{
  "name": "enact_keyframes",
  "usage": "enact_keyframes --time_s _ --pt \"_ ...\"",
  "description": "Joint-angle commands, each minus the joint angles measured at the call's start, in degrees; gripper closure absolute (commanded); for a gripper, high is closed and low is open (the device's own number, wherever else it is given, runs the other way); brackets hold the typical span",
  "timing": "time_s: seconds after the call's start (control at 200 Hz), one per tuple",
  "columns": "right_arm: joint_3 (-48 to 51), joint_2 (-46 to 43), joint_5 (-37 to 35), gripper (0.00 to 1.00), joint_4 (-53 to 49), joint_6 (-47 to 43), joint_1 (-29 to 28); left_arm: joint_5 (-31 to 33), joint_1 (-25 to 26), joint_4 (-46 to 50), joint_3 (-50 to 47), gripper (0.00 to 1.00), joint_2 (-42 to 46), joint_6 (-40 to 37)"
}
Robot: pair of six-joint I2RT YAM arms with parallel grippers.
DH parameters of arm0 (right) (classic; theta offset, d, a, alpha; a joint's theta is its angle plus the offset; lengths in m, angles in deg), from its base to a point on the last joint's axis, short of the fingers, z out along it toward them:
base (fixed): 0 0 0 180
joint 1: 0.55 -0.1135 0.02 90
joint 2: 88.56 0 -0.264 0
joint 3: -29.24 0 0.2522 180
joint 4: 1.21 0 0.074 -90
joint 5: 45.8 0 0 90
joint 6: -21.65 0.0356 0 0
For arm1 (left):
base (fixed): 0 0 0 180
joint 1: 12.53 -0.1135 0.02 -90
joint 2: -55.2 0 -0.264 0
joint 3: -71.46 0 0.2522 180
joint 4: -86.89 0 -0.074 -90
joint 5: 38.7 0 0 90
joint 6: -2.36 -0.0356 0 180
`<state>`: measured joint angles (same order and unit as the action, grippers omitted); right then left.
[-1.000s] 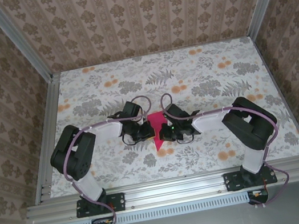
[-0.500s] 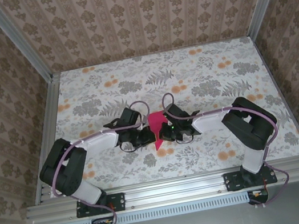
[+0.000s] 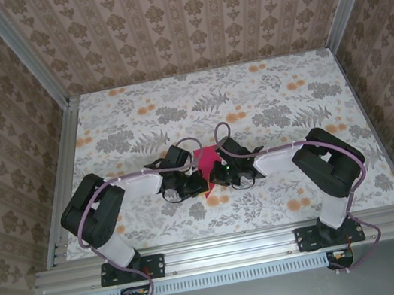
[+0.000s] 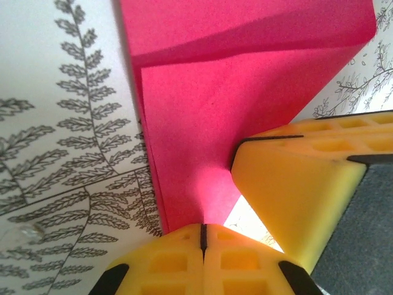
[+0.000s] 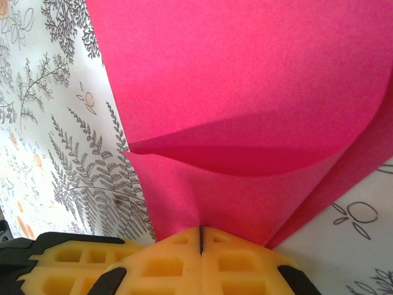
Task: Fold a paper plane with a square sheet of paper (pick it up from the middle)
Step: Third fold the triangle at the center of the table.
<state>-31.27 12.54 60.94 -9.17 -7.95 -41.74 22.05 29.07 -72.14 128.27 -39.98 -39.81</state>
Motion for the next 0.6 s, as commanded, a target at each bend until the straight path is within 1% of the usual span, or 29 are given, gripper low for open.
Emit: enact_keyframes --time_s 0.0,0.325,0.595 --pt "1.0 -0.2 -0.6 0.94 -0.1 -1.1 0.3 3.5 0.3 3.6 0.5 0.95 -1.9 -1.2" --pt "-0.2 -0.2 1.6 0.92 -2.3 -13.2 4.0 6.4 0.4 9.6 1.3 0.95 -2.7 -2.5" --pt "-0.4 0.8 1.8 0.92 -3.2 -16.9 7.7 7.9 0.3 12.8 1.8 0.95 -3.3 -3.2"
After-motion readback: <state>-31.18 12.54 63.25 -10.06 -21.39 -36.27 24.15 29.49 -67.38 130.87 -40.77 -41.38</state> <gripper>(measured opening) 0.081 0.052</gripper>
